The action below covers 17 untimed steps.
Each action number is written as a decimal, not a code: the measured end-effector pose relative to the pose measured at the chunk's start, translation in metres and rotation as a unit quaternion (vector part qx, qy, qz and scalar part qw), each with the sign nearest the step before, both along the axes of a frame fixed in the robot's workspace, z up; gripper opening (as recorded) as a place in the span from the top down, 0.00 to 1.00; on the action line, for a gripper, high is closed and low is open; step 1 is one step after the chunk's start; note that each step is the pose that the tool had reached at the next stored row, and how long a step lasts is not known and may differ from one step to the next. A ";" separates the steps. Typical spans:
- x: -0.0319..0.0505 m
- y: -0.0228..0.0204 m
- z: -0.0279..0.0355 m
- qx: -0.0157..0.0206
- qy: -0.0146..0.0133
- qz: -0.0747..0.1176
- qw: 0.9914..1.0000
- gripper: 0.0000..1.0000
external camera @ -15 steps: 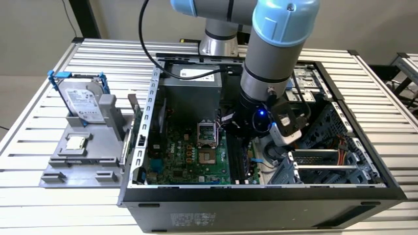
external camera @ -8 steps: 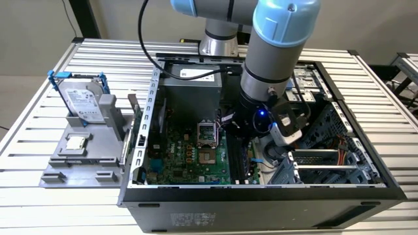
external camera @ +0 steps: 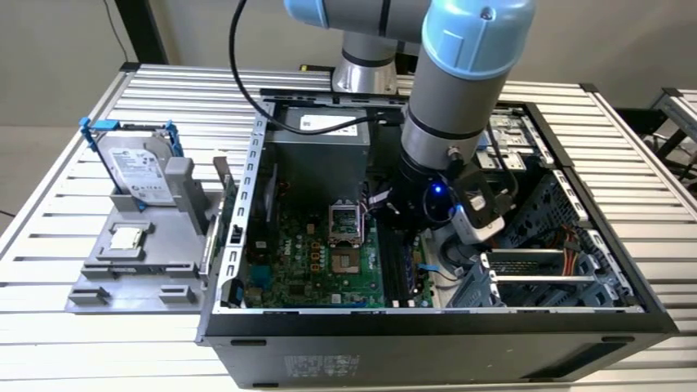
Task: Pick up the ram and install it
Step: 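Insert the ram into the slot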
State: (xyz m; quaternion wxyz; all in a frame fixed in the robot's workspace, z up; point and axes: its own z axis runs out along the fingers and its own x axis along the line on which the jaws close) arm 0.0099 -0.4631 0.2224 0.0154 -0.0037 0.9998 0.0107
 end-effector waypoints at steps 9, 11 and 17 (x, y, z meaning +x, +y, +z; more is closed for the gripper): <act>0.0000 -0.0002 -0.0023 0.000 0.000 0.002 1.000 1.00; 0.0000 -0.0001 -0.0035 0.000 0.000 0.002 1.000 1.00; 0.0000 -0.0002 -0.0077 0.000 0.000 0.001 1.000 1.00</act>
